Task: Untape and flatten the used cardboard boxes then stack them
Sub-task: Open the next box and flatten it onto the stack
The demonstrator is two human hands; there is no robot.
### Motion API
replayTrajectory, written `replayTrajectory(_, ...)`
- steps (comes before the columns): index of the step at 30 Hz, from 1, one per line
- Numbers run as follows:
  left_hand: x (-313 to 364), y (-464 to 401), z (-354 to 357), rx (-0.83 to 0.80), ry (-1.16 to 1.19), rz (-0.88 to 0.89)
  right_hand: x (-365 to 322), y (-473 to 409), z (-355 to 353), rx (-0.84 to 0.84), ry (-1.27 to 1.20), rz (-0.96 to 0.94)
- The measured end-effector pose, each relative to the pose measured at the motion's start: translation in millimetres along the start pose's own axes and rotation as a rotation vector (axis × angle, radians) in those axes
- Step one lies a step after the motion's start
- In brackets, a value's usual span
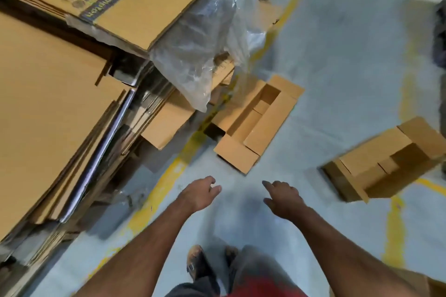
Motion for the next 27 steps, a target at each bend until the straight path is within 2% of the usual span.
replayTrajectory(6, 15.2, -57.3, -13.6, -0.102, -0.05, 0.034, 13.1, -34.7, -9.1, 0.051, -0.201, 0.095)
replayTrajectory(15, 23.4, -199.4, -18.2, -0.166, -0.077, -0.064, 68.1, -135.0, 24.9, -0.107, -0.371, 0.184)
replayTrajectory(19, 35.4, -287.2, -10.1, -0.159, -0.109, -0.099, 99.7, -207.9, 34.1, -0.128, -0.416, 0.222)
replayTrajectory(23, 36.5, -385.2, -0.2, -0.078, -0.083, -0.084, 105.6, -309.6, 41.0, -0.1, -0.394, 0.192)
replayTrajectory(27, 17.6, -480.9, 30.3, -0.146, -0.217, -0.01, 99.7, -418.9, 56.2, -0.037, -0.415, 0.171)
Point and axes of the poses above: each hand's wrist, its own y-axis away from the middle knuckle, its own z-axis out of the palm, x = y × z, the point moved 8 cm from there along -y, towards the middle knuckle, and after that the axes turned 6 degrees about y, right-handed, at the moved point
